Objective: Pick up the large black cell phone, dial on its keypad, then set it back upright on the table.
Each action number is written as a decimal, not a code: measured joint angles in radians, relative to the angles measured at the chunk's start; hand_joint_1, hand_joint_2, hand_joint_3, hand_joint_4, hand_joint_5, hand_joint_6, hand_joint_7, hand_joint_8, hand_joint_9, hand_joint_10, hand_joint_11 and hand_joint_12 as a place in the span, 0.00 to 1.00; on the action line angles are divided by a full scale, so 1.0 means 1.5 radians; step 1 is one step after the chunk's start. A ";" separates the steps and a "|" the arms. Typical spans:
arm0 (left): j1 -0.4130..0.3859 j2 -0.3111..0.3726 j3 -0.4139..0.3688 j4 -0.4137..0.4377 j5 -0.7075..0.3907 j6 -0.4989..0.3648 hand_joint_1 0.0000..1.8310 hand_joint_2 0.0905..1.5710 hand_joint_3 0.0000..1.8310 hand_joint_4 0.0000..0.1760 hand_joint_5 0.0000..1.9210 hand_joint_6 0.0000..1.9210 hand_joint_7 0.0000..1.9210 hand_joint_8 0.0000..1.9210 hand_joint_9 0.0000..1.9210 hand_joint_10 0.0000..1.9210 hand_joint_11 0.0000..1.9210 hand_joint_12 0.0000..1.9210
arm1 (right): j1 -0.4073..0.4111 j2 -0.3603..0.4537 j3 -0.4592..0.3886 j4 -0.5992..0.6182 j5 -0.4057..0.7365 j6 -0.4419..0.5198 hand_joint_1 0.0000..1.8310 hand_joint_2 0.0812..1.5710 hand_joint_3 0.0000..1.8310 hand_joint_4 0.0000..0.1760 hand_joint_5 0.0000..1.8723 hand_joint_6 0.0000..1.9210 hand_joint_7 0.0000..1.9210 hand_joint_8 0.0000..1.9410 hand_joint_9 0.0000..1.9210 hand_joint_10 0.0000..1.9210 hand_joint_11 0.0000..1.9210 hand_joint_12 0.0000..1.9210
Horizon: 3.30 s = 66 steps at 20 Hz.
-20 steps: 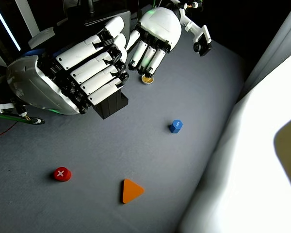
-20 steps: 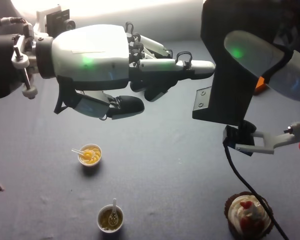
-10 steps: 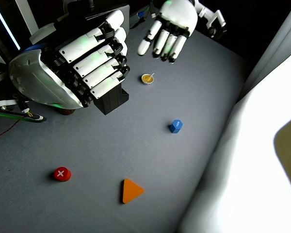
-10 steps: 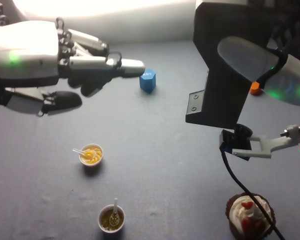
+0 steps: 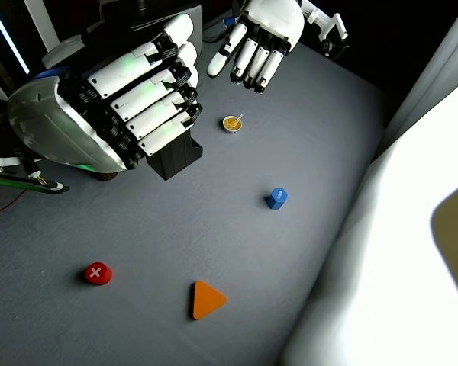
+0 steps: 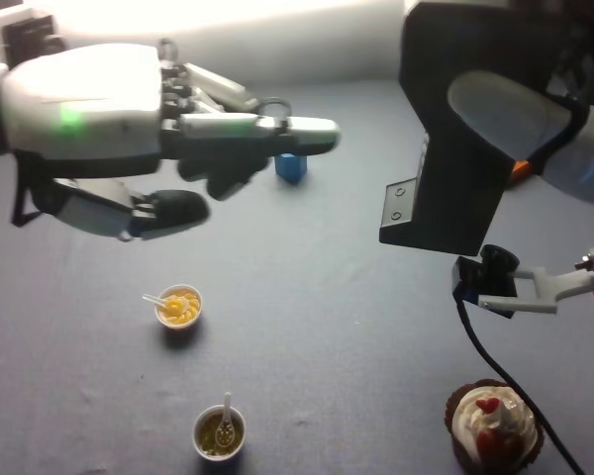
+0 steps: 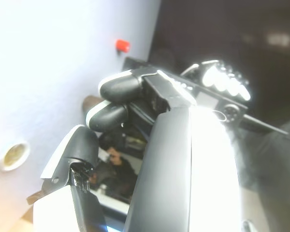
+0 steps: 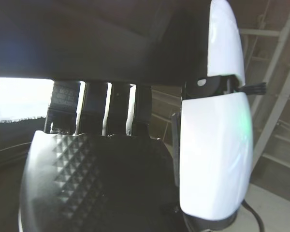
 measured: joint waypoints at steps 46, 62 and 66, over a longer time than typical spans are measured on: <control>0.036 0.087 -0.070 0.006 0.006 0.031 0.70 0.82 0.03 0.16 0.00 0.00 0.30 0.88 0.38 1.00 0.28 1.00 | -0.045 0.030 0.012 0.007 -0.004 0.008 0.82 0.67 0.00 0.00 0.52 0.42 0.50 0.46 0.53 0.52 0.50 0.73; 0.044 0.079 -0.052 0.006 -0.027 0.060 0.70 0.82 0.02 0.13 0.00 0.00 0.31 0.88 0.40 1.00 0.24 1.00 | -0.065 0.030 0.057 0.030 -0.008 0.014 0.81 0.72 0.00 0.00 0.44 0.57 0.39 0.58 0.43 0.63 0.41 0.82; 0.044 0.079 -0.052 0.007 -0.027 0.060 0.70 0.82 0.02 0.16 0.00 0.00 0.31 0.87 0.39 1.00 0.26 1.00 | -0.065 0.030 0.060 0.055 -0.008 0.029 0.81 0.72 0.00 0.00 0.44 0.57 0.39 0.59 0.43 0.62 0.41 0.82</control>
